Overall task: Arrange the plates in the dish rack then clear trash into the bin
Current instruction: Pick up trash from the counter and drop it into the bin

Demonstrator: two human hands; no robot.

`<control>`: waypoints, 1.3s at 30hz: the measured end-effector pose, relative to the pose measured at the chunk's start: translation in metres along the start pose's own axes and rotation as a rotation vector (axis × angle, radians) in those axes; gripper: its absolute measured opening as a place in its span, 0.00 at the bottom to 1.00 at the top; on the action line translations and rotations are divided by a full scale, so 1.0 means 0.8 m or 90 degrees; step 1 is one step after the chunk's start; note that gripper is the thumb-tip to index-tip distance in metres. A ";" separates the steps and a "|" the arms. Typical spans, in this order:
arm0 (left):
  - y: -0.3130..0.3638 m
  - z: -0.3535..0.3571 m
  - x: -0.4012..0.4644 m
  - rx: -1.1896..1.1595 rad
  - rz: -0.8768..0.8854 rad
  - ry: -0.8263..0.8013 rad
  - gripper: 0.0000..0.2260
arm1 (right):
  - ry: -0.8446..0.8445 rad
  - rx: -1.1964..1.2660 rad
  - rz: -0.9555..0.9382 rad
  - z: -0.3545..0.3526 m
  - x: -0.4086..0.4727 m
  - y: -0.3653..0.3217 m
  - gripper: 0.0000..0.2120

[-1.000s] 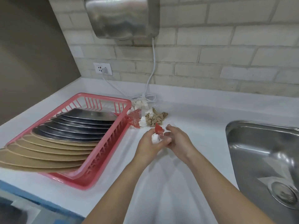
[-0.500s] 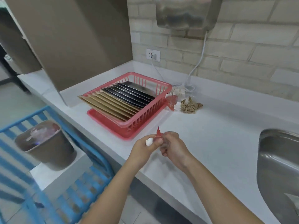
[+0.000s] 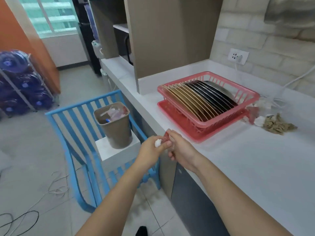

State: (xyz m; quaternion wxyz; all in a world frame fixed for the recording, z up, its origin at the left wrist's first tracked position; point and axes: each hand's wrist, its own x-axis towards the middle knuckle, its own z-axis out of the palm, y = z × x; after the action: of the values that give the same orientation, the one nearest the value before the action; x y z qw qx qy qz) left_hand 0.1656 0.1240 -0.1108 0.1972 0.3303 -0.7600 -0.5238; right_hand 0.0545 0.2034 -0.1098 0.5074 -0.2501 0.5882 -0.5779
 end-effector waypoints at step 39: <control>-0.291 -0.363 0.370 0.437 -0.186 0.040 0.17 | -0.043 -0.780 -0.177 0.230 0.541 0.008 0.09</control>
State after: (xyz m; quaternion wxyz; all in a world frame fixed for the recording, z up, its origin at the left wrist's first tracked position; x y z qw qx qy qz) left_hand 0.2138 -0.3335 -0.2318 0.0210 0.4981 -0.8299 -0.2505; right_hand 0.0639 -0.2548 -0.2149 0.2104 -0.5878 0.7581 -0.1887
